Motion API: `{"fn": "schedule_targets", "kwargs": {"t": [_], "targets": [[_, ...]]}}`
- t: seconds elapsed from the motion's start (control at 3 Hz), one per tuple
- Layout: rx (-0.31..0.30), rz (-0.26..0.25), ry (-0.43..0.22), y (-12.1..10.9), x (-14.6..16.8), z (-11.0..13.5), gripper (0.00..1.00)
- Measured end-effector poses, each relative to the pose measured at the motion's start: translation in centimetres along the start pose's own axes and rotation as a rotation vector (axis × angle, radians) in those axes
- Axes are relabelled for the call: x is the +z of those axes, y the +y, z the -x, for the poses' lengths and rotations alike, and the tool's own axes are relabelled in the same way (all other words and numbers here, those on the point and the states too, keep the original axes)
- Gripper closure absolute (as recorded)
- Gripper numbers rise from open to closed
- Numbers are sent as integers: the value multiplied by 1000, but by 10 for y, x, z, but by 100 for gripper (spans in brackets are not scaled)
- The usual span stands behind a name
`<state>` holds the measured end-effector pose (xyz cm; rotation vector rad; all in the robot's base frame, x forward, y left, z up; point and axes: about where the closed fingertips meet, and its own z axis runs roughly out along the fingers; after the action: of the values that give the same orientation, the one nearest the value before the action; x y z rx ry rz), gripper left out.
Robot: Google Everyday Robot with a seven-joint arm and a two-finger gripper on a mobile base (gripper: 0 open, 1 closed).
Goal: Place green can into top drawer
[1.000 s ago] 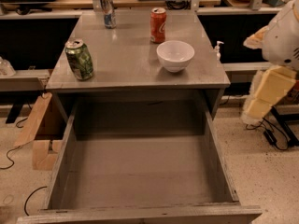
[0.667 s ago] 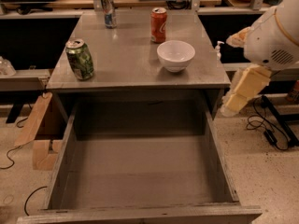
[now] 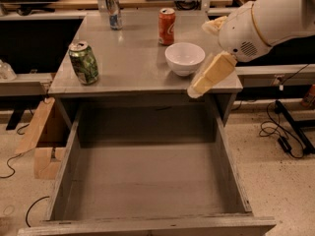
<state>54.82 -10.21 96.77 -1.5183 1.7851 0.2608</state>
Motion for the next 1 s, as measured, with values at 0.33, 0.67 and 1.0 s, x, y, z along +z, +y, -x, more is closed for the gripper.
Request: {"fn": "schedule_targets", "kwargs": {"t": [0.33, 0.67, 1.0], "targets": [[0, 0, 0, 0, 0, 0, 0], [-14, 6, -55, -11, 20, 10, 0], [10, 21, -164, -28, 70, 28, 0]]}}
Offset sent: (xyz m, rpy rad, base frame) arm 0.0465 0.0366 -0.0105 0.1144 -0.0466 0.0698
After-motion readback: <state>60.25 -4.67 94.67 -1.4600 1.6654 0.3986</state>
